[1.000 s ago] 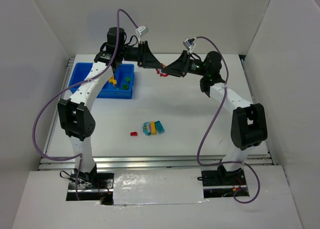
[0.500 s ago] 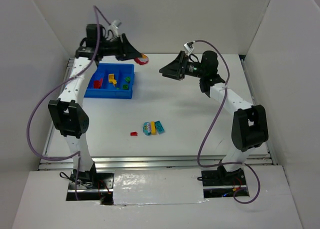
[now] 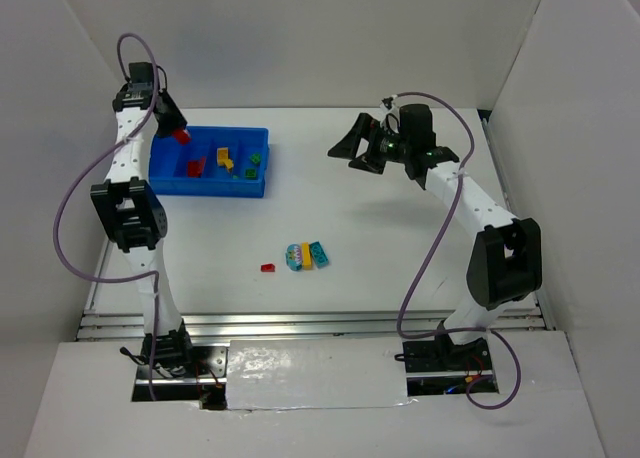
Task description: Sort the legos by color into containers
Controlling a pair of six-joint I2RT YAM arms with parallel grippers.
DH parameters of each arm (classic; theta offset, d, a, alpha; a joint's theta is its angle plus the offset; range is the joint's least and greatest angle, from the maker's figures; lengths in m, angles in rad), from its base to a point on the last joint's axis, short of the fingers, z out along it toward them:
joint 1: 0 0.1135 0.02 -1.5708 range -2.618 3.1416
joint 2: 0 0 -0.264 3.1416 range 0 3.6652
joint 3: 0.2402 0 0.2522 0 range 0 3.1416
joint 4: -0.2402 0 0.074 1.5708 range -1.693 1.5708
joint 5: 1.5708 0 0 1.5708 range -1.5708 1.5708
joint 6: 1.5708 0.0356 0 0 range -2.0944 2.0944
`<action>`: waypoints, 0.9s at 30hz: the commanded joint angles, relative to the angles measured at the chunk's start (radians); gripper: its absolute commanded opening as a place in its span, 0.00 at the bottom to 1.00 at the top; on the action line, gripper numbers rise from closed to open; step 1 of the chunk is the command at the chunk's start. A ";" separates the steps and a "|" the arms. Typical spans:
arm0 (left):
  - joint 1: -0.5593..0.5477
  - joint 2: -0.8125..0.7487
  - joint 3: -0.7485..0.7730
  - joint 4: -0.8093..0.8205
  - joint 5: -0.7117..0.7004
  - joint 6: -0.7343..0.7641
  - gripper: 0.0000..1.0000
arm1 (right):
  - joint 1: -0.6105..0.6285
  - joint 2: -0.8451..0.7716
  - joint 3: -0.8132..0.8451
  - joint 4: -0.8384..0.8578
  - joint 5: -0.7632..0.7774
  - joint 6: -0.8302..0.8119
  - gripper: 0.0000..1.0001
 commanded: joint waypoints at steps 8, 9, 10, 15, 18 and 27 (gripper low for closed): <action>-0.017 0.045 0.007 -0.005 -0.092 0.050 0.34 | -0.002 -0.036 0.022 -0.041 -0.006 -0.037 1.00; -0.017 0.045 0.003 -0.005 -0.095 0.050 0.53 | -0.002 -0.030 0.025 -0.041 -0.009 -0.035 1.00; -0.015 0.045 0.000 -0.003 -0.098 0.050 0.60 | -0.001 -0.028 0.028 -0.041 -0.011 -0.035 1.00; -0.012 0.038 0.007 -0.003 -0.059 0.054 0.99 | -0.001 -0.011 0.047 -0.059 -0.005 -0.042 1.00; -0.013 0.005 0.012 0.014 0.033 0.061 0.99 | 0.011 -0.002 0.061 -0.087 0.027 -0.058 1.00; -0.271 -0.271 -0.218 -0.017 0.014 0.152 0.99 | 0.032 0.044 0.130 -0.351 0.274 -0.085 1.00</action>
